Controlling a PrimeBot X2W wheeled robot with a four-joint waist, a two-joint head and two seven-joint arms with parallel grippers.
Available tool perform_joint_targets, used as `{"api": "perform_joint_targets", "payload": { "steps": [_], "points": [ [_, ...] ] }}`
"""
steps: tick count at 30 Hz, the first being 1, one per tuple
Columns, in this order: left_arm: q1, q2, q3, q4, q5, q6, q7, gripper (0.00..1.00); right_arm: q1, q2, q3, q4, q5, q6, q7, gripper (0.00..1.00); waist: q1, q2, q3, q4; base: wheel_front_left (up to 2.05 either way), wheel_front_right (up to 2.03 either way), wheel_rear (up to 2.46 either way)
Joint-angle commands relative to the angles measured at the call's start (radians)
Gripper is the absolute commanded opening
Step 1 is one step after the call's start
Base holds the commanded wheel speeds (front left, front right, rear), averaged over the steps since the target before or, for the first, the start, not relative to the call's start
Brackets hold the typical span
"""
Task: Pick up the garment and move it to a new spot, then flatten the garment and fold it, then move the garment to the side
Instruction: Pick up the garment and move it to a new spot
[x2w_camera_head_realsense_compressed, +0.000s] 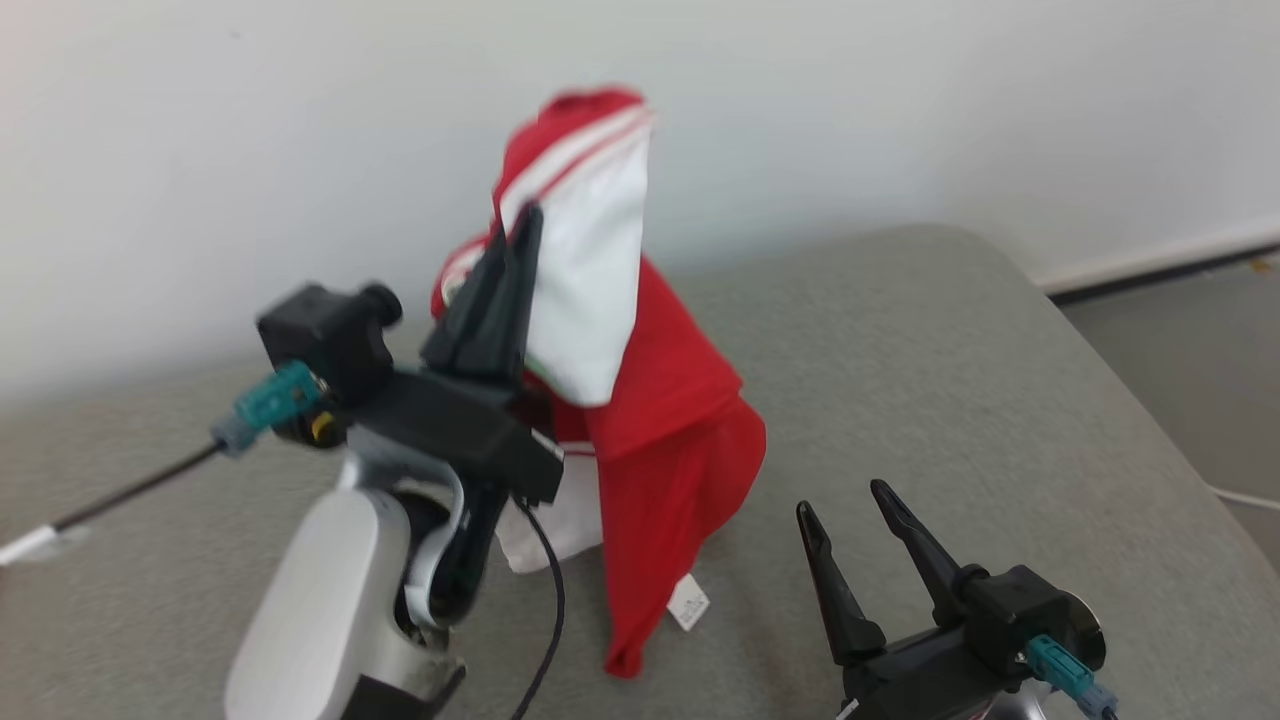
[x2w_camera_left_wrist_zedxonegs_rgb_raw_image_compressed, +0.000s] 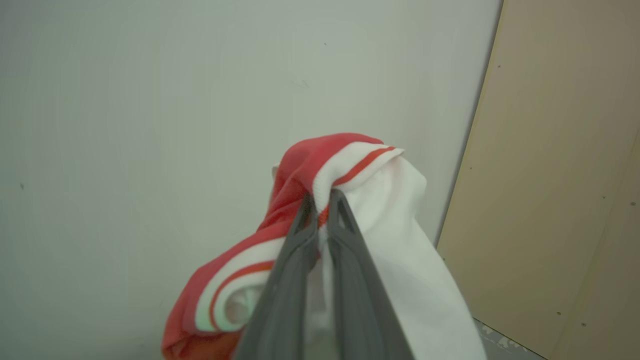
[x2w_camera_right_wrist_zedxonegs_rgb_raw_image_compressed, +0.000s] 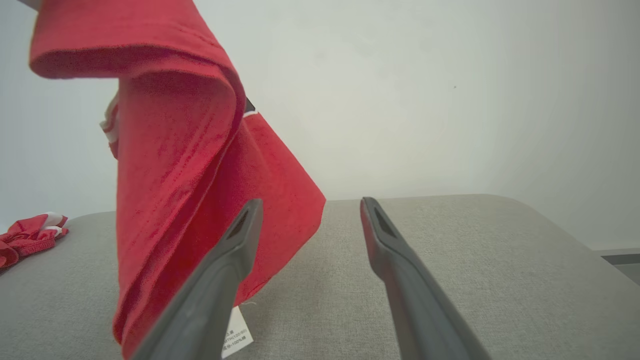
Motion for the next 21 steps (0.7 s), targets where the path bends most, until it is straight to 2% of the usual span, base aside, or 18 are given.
{"api": "perform_joint_targets", "payload": {
  "steps": [1,5,6,7,8,9,12,15,19,21],
  "points": [
    [0.032,-0.002,-0.004,0.038,-0.004,0.005,-0.023,0.0,-0.016,0.002,0.007,-0.007,0.002,0.003,0.0,1.0,0.0,0.0,0.094,-0.117,0.0,0.0,0.0],
    [0.084,0.0,-0.018,0.211,0.019,0.017,-0.081,0.0,-0.023,0.002,0.025,0.003,0.016,0.003,-0.006,1.0,0.0,0.0,0.123,-0.149,0.0,0.0,0.0],
    [0.093,0.001,-0.022,0.26,0.021,0.02,-0.089,0.12,-0.026,0.002,0.029,0.008,0.019,0.003,-0.008,1.0,0.0,0.0,0.126,-0.154,0.0,0.0,0.0],
    [0.102,0.002,-0.026,0.316,0.026,0.02,-0.096,0.52,-0.029,0.002,0.033,0.013,0.025,0.003,-0.008,1.0,0.0,0.0,0.129,-0.158,0.0,0.0,0.0],
    [0.102,0.002,-0.026,0.316,0.026,0.02,-0.096,0.52,-0.029,0.002,0.033,0.013,0.025,0.003,-0.008,1.0,0.0,0.0,0.129,-0.158,0.0,0.0,0.0],
    [0.103,0.002,-0.033,0.358,0.033,0.016,-0.108,1.0,-0.033,0.002,0.034,0.017,0.027,0.003,-0.01,1.0,0.0,0.0,0.13,-0.159,0.0,0.0,0.0],
    [0.109,-0.002,-0.052,0.454,0.037,0.003,-0.15,1.0,-0.03,0.001,0.024,0.031,0.028,0.003,-0.015,1.0,0.0,0.0,0.127,-0.148,0.0,0.0,0.0],
    [0.129,-0.004,-0.068,0.496,0.047,-0.009,-0.251,1.0,-0.016,0.002,-0.008,0.052,0.023,0.003,-0.026,1.0,0.0,0.0,0.102,-0.099,0.0,0.0,0.0],
    [0.189,0.0,-0.047,0.451,0.08,0.008,-0.291,1.0,-0.002,0.001,-0.032,0.072,0.024,0.003,-0.049,1.0,0.0,0.0,0.065,-0.028,0.0,0.0,0.0],
    [0.23,0.006,-0.009,0.368,0.114,0.028,-0.294,1.0,0.013,0.001,-0.056,0.086,0.029,0.003,-0.063,1.0,0.0,0.0,0.044,0.015,0.0,0.0,0.0]
  ]
}}
